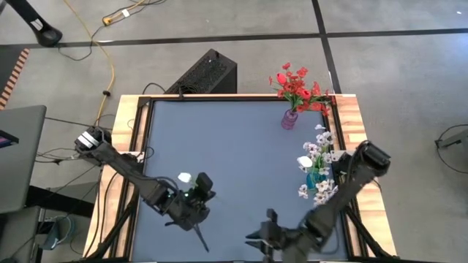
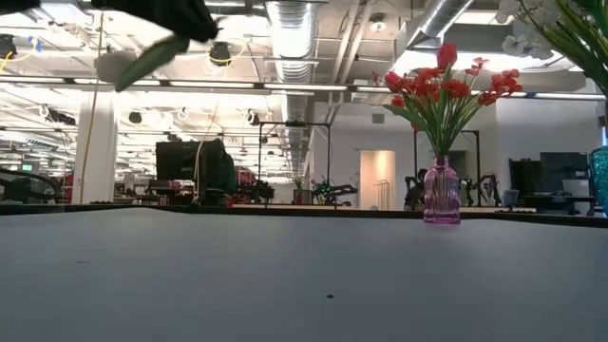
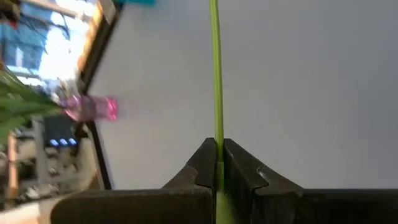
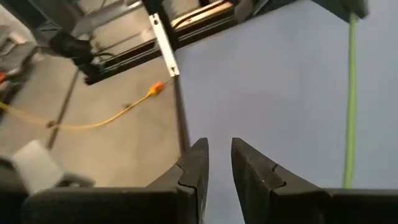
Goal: Sort flowers into vase by color
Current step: Put the white tulip into the blue vase
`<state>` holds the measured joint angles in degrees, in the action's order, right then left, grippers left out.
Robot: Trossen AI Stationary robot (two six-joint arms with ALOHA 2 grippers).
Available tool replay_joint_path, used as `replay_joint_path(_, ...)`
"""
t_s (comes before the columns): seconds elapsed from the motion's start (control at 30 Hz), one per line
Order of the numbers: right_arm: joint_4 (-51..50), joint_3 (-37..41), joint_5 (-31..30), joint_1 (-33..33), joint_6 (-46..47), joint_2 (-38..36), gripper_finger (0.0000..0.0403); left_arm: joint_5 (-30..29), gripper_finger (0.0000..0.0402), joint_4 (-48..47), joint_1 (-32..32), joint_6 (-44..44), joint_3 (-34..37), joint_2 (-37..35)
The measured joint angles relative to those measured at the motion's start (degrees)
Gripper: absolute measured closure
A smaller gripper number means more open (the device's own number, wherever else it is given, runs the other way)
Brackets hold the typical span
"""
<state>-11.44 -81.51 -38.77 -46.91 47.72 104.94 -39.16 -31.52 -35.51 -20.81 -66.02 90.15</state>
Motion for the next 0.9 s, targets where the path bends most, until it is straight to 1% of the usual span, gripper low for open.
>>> replay_joint_path(0.1,-1.0,-3.5,8.3,3.6,-2.8,-0.2,0.0305,-1.6,0.0401,2.2,-1.7,-2.8,0.0,0.0)
replay_joint_path(0.13,-1.3,-4.7,9.8,4.5,-4.2,-0.3,0.0305,-1.9,0.0401,2.7,-2.1,-3.5,0.0,0.0)
replay_joint_path(0.2,-4.4,-7.6,10.1,5.5,-7.0,-0.3,0.0305,-2.9,0.0401,3.4,-2.7,-4.6,0.0,0.0)
replay_joint_path(0.27,-9.4,-10.9,8.9,6.1,-7.6,-0.3,0.0305,-4.2,0.0401,4.0,-3.3,-6.0,0.0,0.0)
replay_joint_path(0.37,-17.9,-15.8,7.6,7.7,-5.8,-0.3,0.0305,-5.8,0.0401,6.2,-4.4,-10.9,0.0,0.0)
replay_joint_path(0.47,-24.6,-19.0,9.0,10.3,-3.1,-0.3,0.0305,-8.6,0.0401,11.6,-5.4,-18.0,0.0,0.0)
replay_joint_path(0.57,-27.7,-20.4,14.4,13.6,-2.0,-0.3,0.0305,-10.2,0.0401,13.3,-5.7,-24.5,-1.6,0.0)
replay_joint_path(0.73,-27.4,-20.5,23.6,18.1,-1.3,-0.3,0.0299,-14.8,0.0401,13.0,-5.4,-30.4,-3.5,0.0)
replay_joint_path(0.83,-27.7,-20.5,25.2,19.9,0.1,-0.3,0.0284,-15.0,0.0401,13.0,-5.3,-33.7,-3.7,0.0)
replay_joint_path(0.9,-27.8,-20.5,25.4,20.7,0.1,-0.3,0.0269,-15.1,0.0401,12.9,-5.3,-34.1,-3.7,0.0)
